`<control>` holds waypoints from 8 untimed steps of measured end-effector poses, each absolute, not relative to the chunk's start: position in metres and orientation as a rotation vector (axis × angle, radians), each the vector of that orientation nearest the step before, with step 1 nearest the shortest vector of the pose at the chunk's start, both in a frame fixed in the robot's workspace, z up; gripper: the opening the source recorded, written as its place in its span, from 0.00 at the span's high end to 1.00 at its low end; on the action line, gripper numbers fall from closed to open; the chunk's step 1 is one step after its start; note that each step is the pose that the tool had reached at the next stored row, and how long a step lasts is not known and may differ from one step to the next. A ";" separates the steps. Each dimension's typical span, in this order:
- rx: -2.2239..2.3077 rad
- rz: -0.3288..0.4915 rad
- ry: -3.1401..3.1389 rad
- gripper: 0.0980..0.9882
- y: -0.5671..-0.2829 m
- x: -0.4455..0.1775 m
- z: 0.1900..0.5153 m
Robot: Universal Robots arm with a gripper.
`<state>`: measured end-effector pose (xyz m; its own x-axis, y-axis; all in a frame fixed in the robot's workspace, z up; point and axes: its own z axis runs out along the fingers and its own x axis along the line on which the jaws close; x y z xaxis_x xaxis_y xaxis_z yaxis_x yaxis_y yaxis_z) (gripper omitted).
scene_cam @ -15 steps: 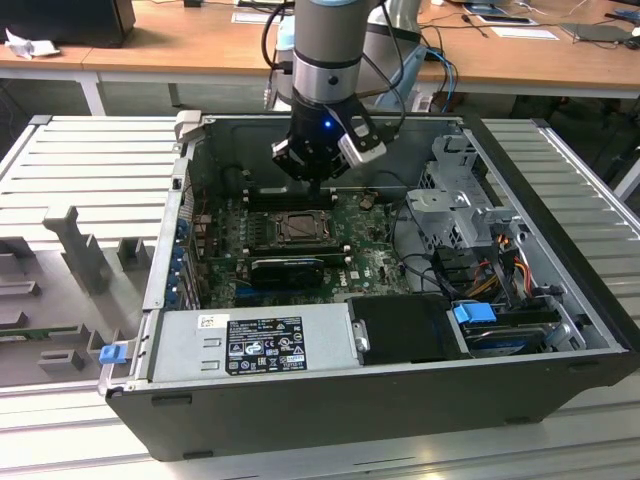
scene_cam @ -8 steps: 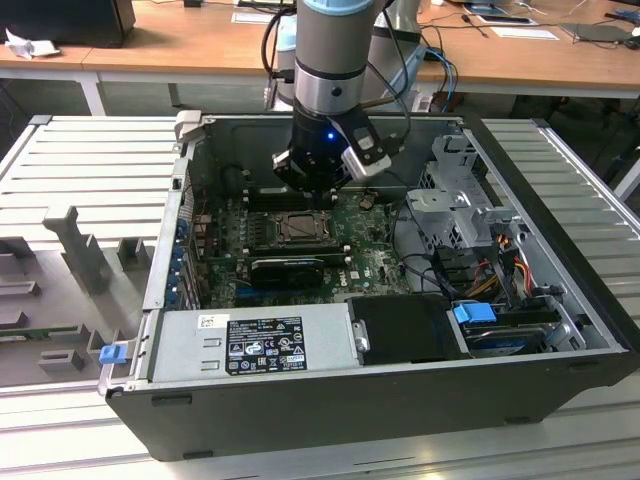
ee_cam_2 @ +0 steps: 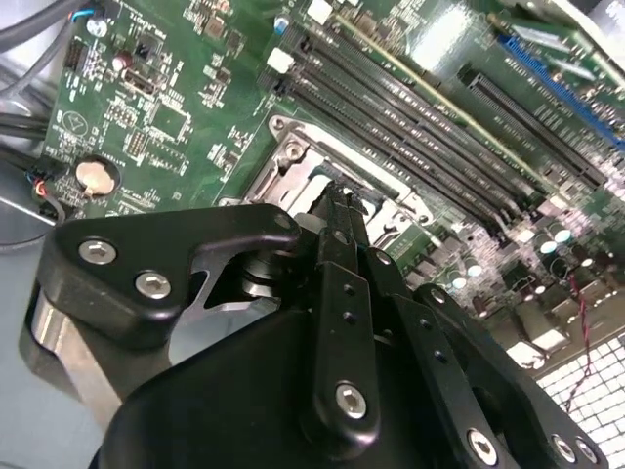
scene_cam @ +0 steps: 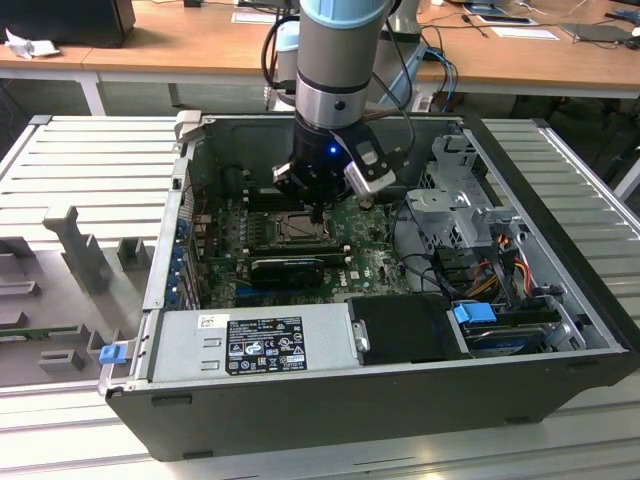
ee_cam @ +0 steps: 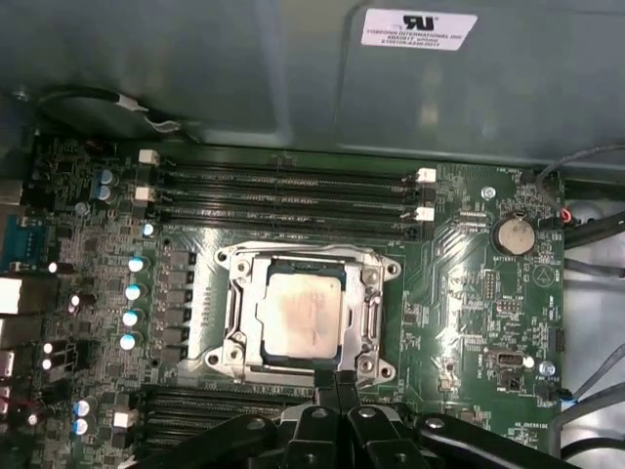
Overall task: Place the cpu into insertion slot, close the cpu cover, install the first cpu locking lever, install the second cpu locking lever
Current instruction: 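Install the second cpu locking lever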
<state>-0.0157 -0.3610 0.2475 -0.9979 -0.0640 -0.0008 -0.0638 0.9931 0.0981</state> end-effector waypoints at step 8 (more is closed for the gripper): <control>0.101 -0.163 -3.134 0.99 -0.367 -0.016 0.242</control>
